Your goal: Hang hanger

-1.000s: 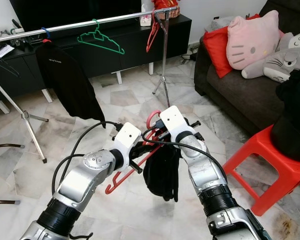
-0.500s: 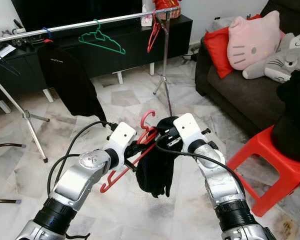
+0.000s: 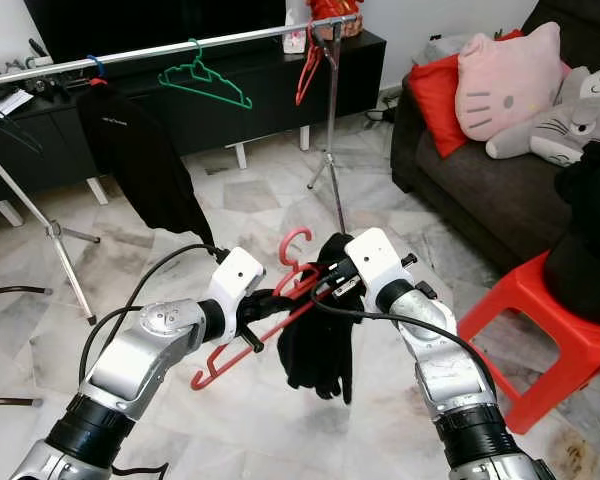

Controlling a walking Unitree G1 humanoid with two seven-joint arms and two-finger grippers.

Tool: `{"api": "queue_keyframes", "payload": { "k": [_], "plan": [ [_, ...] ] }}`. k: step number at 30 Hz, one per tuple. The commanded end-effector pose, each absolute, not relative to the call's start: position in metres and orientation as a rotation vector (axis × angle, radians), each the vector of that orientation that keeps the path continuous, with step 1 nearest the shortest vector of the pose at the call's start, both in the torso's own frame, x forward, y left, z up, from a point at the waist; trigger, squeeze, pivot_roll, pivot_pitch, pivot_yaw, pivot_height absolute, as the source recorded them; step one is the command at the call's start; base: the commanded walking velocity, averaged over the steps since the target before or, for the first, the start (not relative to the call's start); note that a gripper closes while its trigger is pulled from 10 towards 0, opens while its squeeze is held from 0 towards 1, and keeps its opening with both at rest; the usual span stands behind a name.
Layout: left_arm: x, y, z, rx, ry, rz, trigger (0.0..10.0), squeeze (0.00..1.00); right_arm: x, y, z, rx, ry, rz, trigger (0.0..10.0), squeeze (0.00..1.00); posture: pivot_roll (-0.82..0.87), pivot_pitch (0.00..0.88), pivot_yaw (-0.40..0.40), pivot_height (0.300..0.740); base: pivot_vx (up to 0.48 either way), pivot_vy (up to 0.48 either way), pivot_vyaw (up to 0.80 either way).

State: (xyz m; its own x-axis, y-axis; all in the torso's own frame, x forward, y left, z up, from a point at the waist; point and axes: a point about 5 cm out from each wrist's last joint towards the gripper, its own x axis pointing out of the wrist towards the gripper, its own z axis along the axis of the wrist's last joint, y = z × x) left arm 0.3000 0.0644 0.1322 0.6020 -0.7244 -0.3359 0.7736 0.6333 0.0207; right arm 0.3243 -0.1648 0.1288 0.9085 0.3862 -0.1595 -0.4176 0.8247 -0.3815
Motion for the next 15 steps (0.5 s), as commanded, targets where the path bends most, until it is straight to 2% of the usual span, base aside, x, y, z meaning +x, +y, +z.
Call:
{"api": "queue_keyframes", "payload": {
  "k": [1, 6, 11, 15],
  "plan": [
    [0.298, 0.063, 0.136, 0.177, 0.296, -0.891, 10.0, 0.0, 0.326, -0.159, 0.142, -0.431, 0.013, 0.457, 10.0, 0.0, -0.09, 0.045, 0.026, 0.74, 0.0, 0.0, 0.0],
    [0.298, 0.059, 0.136, 0.171, 0.298, -0.896, 10.0, 0.0, 0.324, -0.151, 0.148, -0.427, -0.018, 0.524, 10.0, 0.0, -0.09, 0.045, 0.025, 0.74, 0.0, 0.0, 0.0],
    [0.293, 0.045, 0.136, 0.129, 0.297, -0.931, 10.0, 0.0, 0.31, -0.13, 0.154, -0.419, -0.068, 0.714, 10.0, 0.0, -0.09, 0.045, 0.025, 0.74, 0.0, 0.0, 0.0],
    [0.298, 0.043, 0.136, 0.111, 0.279, -0.857, 10.0, 0.0, 0.308, -0.13, 0.154, -0.424, -0.059, 0.732, 10.0, 0.0, -0.09, 0.046, 0.025, 0.74, 0.0, 0.0, 0.0]
  ]
}}
